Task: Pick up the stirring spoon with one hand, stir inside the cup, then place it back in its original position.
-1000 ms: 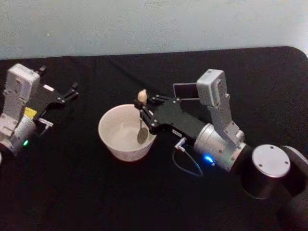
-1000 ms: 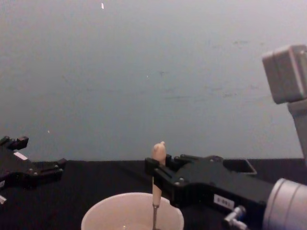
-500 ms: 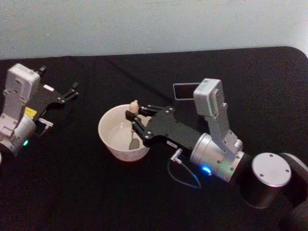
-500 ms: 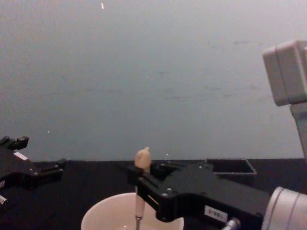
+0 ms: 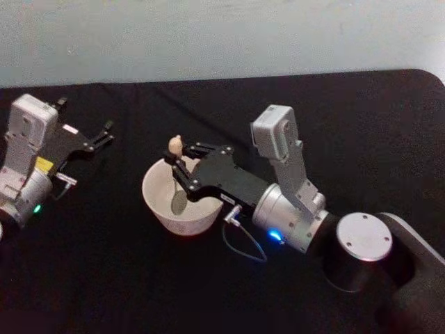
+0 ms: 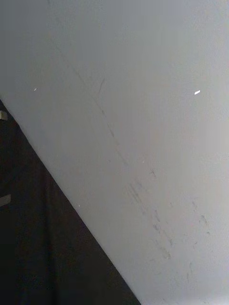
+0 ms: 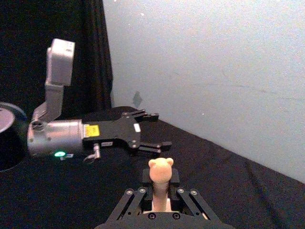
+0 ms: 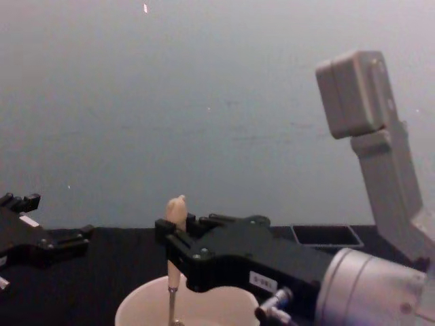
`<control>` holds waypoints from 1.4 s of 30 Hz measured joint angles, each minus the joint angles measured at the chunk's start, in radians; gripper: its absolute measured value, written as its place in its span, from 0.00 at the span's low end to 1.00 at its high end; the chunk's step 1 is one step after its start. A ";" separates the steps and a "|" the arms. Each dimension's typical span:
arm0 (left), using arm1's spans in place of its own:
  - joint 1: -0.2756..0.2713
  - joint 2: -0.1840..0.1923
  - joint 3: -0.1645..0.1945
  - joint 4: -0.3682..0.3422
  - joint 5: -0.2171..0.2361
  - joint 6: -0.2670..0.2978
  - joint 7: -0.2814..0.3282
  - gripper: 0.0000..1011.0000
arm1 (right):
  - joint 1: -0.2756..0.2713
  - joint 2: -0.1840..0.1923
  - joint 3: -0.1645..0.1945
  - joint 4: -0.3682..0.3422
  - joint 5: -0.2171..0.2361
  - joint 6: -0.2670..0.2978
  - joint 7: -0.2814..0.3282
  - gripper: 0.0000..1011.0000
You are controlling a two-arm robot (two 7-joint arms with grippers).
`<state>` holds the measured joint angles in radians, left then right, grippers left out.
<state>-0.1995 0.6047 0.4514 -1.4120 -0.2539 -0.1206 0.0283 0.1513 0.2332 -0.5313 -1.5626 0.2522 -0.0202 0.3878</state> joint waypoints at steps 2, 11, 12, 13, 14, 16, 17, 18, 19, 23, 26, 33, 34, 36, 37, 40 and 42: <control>0.000 0.000 0.000 0.000 0.000 0.000 0.000 0.99 | 0.007 -0.009 0.001 0.011 -0.004 -0.002 -0.006 0.19; 0.000 0.000 0.000 0.000 0.000 0.000 0.000 0.99 | 0.044 -0.042 0.022 0.063 -0.025 -0.011 -0.033 0.19; 0.000 0.000 0.000 0.000 0.000 0.000 0.000 0.99 | 0.045 -0.042 0.024 0.065 -0.026 -0.011 -0.033 0.19; 0.000 0.000 0.000 0.000 0.000 0.000 0.000 0.99 | 0.045 -0.043 0.026 0.067 -0.026 -0.012 -0.034 0.19; 0.000 0.000 0.000 0.000 0.000 0.000 0.000 0.99 | 0.045 -0.043 0.030 0.070 -0.028 -0.012 -0.035 0.19; 0.000 0.000 0.000 0.000 0.000 0.000 0.000 0.99 | 0.045 -0.042 0.034 0.070 -0.028 -0.012 -0.035 0.19; 0.000 0.000 0.000 0.000 0.000 0.000 0.000 0.99 | 0.045 -0.041 0.035 0.070 -0.028 -0.012 -0.035 0.19; 0.000 0.000 0.000 0.000 0.000 0.000 0.000 0.99 | 0.042 -0.037 0.039 0.069 -0.028 -0.011 -0.033 0.19; 0.000 0.000 0.000 0.000 0.000 0.000 0.000 0.99 | 0.039 -0.035 0.041 0.067 -0.028 -0.011 -0.032 0.19; 0.000 0.000 0.000 0.000 0.000 0.000 0.000 0.99 | 0.027 -0.023 0.050 0.051 -0.021 -0.007 -0.023 0.19; 0.000 0.000 0.000 0.000 0.000 0.000 0.000 0.99 | 0.013 -0.010 0.057 0.034 -0.011 -0.003 -0.015 0.19; 0.000 0.000 0.000 0.000 0.000 0.000 0.000 0.99 | -0.031 0.029 0.064 -0.023 0.017 0.008 0.010 0.19; 0.000 0.000 0.000 0.000 0.000 0.000 0.000 0.99 | -0.031 0.029 0.064 -0.023 0.017 0.008 0.010 0.19; 0.000 0.000 0.000 0.000 0.000 0.000 0.000 0.99 | -0.044 0.041 0.064 -0.040 0.025 0.009 0.019 0.19; 0.000 0.000 0.000 0.000 0.000 0.000 0.000 0.99 | -0.047 0.044 0.063 -0.045 0.027 0.010 0.022 0.19; 0.000 0.000 0.000 0.000 0.000 0.000 0.000 0.99 | -0.062 0.059 0.054 -0.067 0.035 0.011 0.033 0.19; 0.000 0.000 0.000 0.000 0.000 0.000 0.000 0.99 | -0.065 0.062 0.049 -0.071 0.036 0.011 0.036 0.19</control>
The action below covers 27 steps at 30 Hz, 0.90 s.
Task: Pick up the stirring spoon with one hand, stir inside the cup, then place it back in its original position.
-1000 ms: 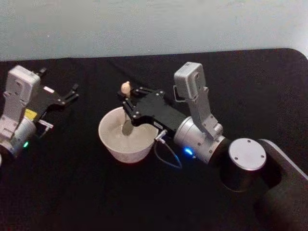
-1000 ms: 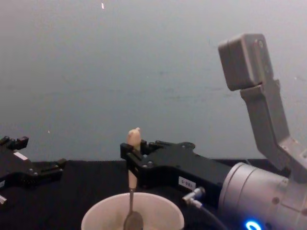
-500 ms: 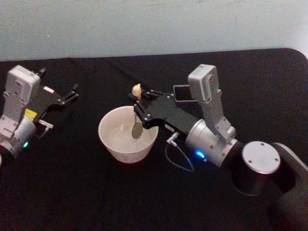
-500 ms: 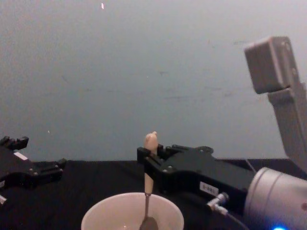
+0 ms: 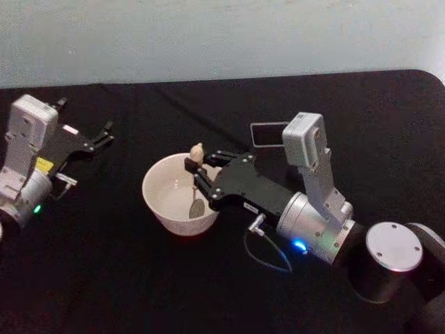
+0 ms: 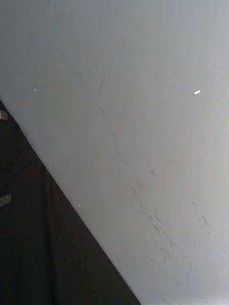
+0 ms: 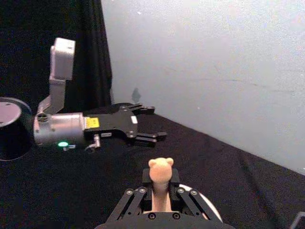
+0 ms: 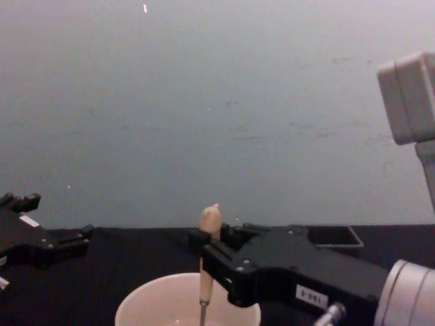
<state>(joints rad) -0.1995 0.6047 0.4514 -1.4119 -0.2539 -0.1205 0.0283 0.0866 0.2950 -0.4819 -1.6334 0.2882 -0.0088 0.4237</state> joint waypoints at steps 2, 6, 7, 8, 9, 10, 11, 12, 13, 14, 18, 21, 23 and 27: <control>0.000 0.000 0.000 0.000 0.000 0.000 0.000 0.99 | -0.001 0.001 -0.008 -0.003 0.000 0.000 0.001 0.19; 0.000 0.000 0.000 0.000 0.000 0.000 0.000 0.99 | 0.004 -0.005 -0.021 0.000 -0.003 0.000 -0.001 0.19; 0.000 0.000 0.000 0.000 0.000 0.000 0.000 0.99 | 0.006 -0.007 -0.023 0.003 -0.004 0.000 -0.002 0.19; 0.000 0.000 0.000 0.000 0.000 0.000 0.000 0.99 | 0.012 -0.013 -0.029 0.008 -0.008 0.000 -0.005 0.19; 0.000 0.000 0.000 0.000 0.000 0.000 0.000 0.99 | 0.015 -0.016 -0.032 0.011 -0.010 0.000 -0.006 0.19; 0.000 0.000 0.000 0.000 0.000 0.000 0.000 0.99 | 0.018 -0.019 -0.034 0.014 -0.013 0.000 -0.008 0.19; 0.000 0.000 0.000 0.000 0.000 0.000 0.000 0.99 | 0.022 -0.023 -0.037 0.018 -0.015 0.000 -0.010 0.19; 0.000 0.000 0.000 0.000 0.000 0.000 0.000 0.99 | 0.025 -0.025 -0.039 0.021 -0.017 0.000 -0.011 0.19; 0.000 0.000 0.000 0.000 0.000 0.000 0.000 0.99 | 0.032 -0.033 -0.042 0.028 -0.022 -0.002 -0.015 0.19; 0.000 0.000 0.000 0.000 0.000 0.000 0.000 0.99 | 0.035 -0.037 -0.044 0.033 -0.024 -0.003 -0.017 0.19; 0.000 0.000 0.000 0.000 0.000 0.000 0.000 0.99 | 0.064 -0.068 -0.049 0.069 -0.042 -0.008 -0.040 0.19; 0.000 0.000 0.000 0.000 0.000 0.000 0.000 0.99 | 0.077 -0.082 -0.048 0.087 -0.050 -0.010 -0.050 0.19; 0.000 0.000 0.000 0.000 0.000 0.000 0.000 0.99 | 0.085 -0.090 -0.045 0.097 -0.055 -0.011 -0.057 0.19; 0.000 0.000 0.000 0.000 0.000 0.000 0.000 0.99 | 0.101 -0.104 -0.030 0.121 -0.062 -0.013 -0.071 0.19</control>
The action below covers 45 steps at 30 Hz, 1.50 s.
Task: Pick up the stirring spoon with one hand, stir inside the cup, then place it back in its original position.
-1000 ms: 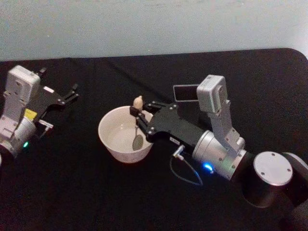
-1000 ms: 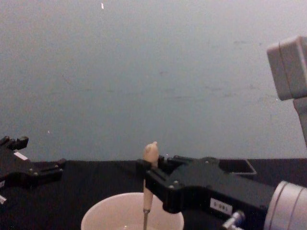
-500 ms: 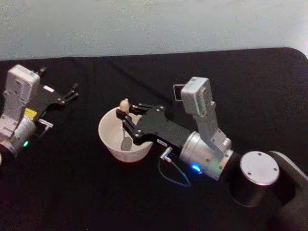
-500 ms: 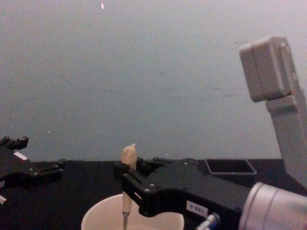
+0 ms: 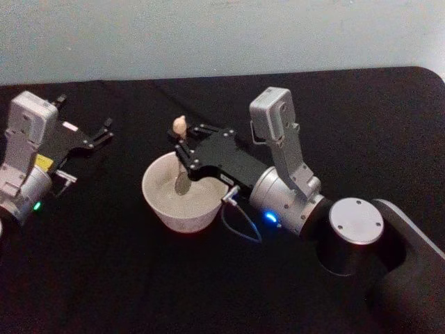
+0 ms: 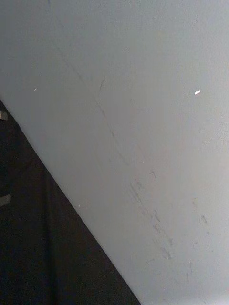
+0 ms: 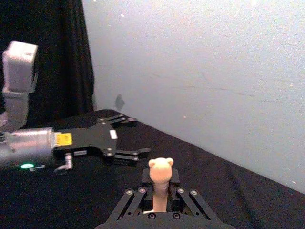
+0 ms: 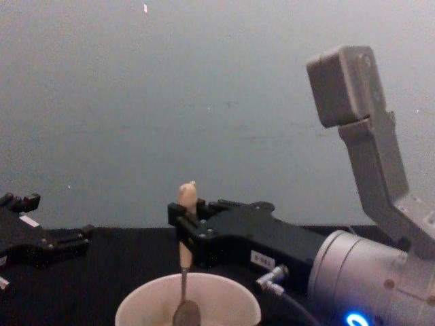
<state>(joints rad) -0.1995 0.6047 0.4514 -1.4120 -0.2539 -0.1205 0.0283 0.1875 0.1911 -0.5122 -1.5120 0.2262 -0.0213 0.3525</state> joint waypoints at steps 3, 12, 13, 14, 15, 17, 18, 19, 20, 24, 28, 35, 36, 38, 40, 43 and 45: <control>0.000 0.000 0.000 0.000 0.000 0.000 0.000 0.99 | 0.005 -0.003 0.010 0.010 -0.004 -0.001 -0.005 0.19; 0.000 0.000 0.000 0.000 0.000 0.000 0.000 0.99 | 0.003 -0.003 0.030 0.013 -0.006 0.000 -0.008 0.19; 0.000 0.000 0.000 0.000 0.000 0.000 0.000 0.99 | 0.000 -0.003 0.033 0.007 -0.005 0.002 -0.007 0.19; 0.000 0.000 0.000 0.000 0.000 0.000 0.000 0.99 | -0.001 -0.002 0.034 0.003 -0.004 0.002 -0.006 0.19; 0.000 0.000 0.000 0.000 0.000 0.000 0.000 0.99 | -0.003 -0.002 0.036 -0.002 -0.002 0.003 -0.006 0.19; 0.000 0.000 0.000 0.000 0.000 0.000 0.000 0.99 | -0.008 0.001 0.042 -0.021 0.005 0.008 -0.005 0.19; 0.000 0.000 0.000 0.000 0.000 0.000 0.000 0.99 | -0.011 0.002 0.044 -0.029 0.007 0.010 -0.005 0.19; 0.000 0.000 0.000 0.000 0.000 0.000 0.000 0.99 | -0.012 0.002 0.046 -0.036 0.009 0.012 -0.005 0.19; 0.000 0.000 0.000 0.000 0.000 0.000 0.000 0.99 | -0.017 0.004 0.051 -0.054 0.015 0.017 -0.007 0.19; 0.000 0.000 0.000 0.000 0.000 0.000 0.000 0.99 | -0.026 0.007 0.067 -0.106 0.031 0.030 -0.017 0.19; 0.000 0.000 0.000 0.000 0.000 0.000 0.000 0.99 | -0.032 0.011 0.086 -0.157 0.045 0.045 -0.032 0.19; 0.000 0.000 0.000 0.000 0.000 0.000 0.000 0.99 | -0.040 0.027 0.140 -0.256 0.068 0.087 -0.076 0.19; 0.000 0.000 0.000 0.000 0.000 0.000 0.000 0.99 | -0.041 0.031 0.147 -0.268 0.071 0.091 -0.080 0.19; 0.000 0.000 0.000 0.000 0.000 0.000 0.000 0.99 | -0.044 0.039 0.166 -0.290 0.080 0.100 -0.088 0.19; 0.000 0.000 0.000 0.000 0.000 0.000 0.000 0.99 | -0.048 0.046 0.178 -0.306 0.085 0.105 -0.092 0.19; 0.000 0.000 0.000 0.000 0.000 0.000 0.000 0.99 | -0.056 0.063 0.200 -0.337 0.090 0.121 -0.102 0.19; 0.000 0.000 0.000 0.000 0.000 0.000 0.000 0.99 | -0.062 0.076 0.211 -0.352 0.090 0.135 -0.108 0.19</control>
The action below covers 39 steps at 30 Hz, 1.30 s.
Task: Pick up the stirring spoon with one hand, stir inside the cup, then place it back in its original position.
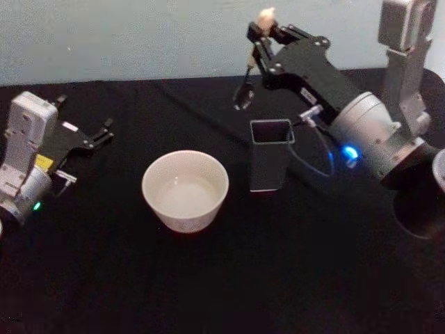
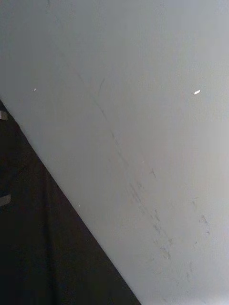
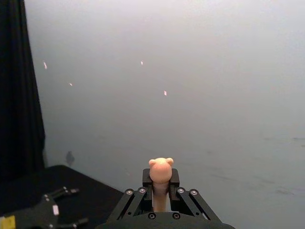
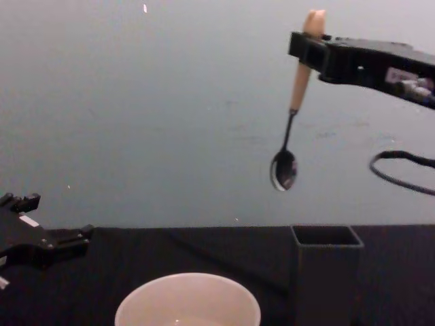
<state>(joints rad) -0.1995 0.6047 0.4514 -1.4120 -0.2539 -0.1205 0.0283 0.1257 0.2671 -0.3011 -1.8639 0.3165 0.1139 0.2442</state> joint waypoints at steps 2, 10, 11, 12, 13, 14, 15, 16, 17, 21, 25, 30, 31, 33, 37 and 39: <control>0.000 0.000 0.000 0.000 0.000 0.000 0.000 0.99 | -0.005 0.011 0.007 -0.009 0.000 0.012 -0.004 0.19; 0.000 0.000 0.000 0.000 0.000 0.000 0.000 0.99 | -0.030 0.053 0.031 -0.024 -0.019 0.060 -0.014 0.19; 0.000 0.000 0.000 0.000 0.000 0.000 0.000 0.99 | -0.031 0.055 0.032 -0.022 -0.020 0.062 -0.014 0.19; 0.000 0.000 0.000 0.000 0.000 0.000 0.000 0.99 | -0.033 0.056 0.033 -0.020 -0.021 0.062 -0.014 0.19; 0.000 0.000 0.000 0.000 0.000 0.000 0.000 0.99 | -0.034 0.058 0.034 -0.015 -0.024 0.064 -0.014 0.19; 0.000 0.000 0.000 0.000 0.000 0.000 0.000 0.99 | -0.035 0.058 0.034 -0.013 -0.025 0.065 -0.014 0.19; 0.000 0.000 0.000 0.000 0.000 0.000 0.000 0.99 | -0.036 0.058 0.034 -0.009 -0.027 0.067 -0.013 0.19; 0.000 0.000 0.000 0.000 0.000 0.000 0.000 0.99 | -0.036 0.058 0.034 -0.007 -0.027 0.068 -0.013 0.19; 0.000 0.000 0.000 0.000 0.000 0.000 0.000 0.99 | -0.037 0.058 0.034 -0.005 -0.028 0.069 -0.013 0.19; 0.000 0.000 0.000 0.000 0.000 0.000 0.000 0.99 | -0.037 0.055 0.033 0.004 -0.030 0.073 -0.012 0.19; 0.000 0.000 0.000 0.000 0.000 0.000 0.000 0.99 | -0.035 0.050 0.029 0.018 -0.035 0.076 -0.012 0.19; 0.000 0.000 0.000 0.000 0.000 0.000 0.000 0.99 | -0.036 0.046 0.027 0.032 -0.039 0.083 -0.012 0.19; 0.000 0.000 0.000 0.000 0.000 0.000 0.000 0.99 | -0.037 0.046 0.027 0.034 -0.039 0.084 -0.012 0.19; 0.000 0.000 0.000 0.000 0.000 0.000 0.000 0.99 | -0.040 0.045 0.026 0.041 -0.041 0.087 -0.012 0.19; 0.000 0.000 0.000 0.000 0.000 0.000 0.000 0.99 | -0.046 0.043 0.022 0.058 -0.048 0.093 -0.014 0.19; 0.000 0.000 0.000 0.000 0.000 0.000 0.000 0.99 | -0.048 0.042 0.020 0.066 -0.051 0.095 -0.014 0.19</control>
<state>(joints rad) -0.1995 0.6047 0.4514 -1.4120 -0.2539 -0.1205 0.0283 0.0777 0.3091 -0.2806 -1.7978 0.2652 0.2087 0.2298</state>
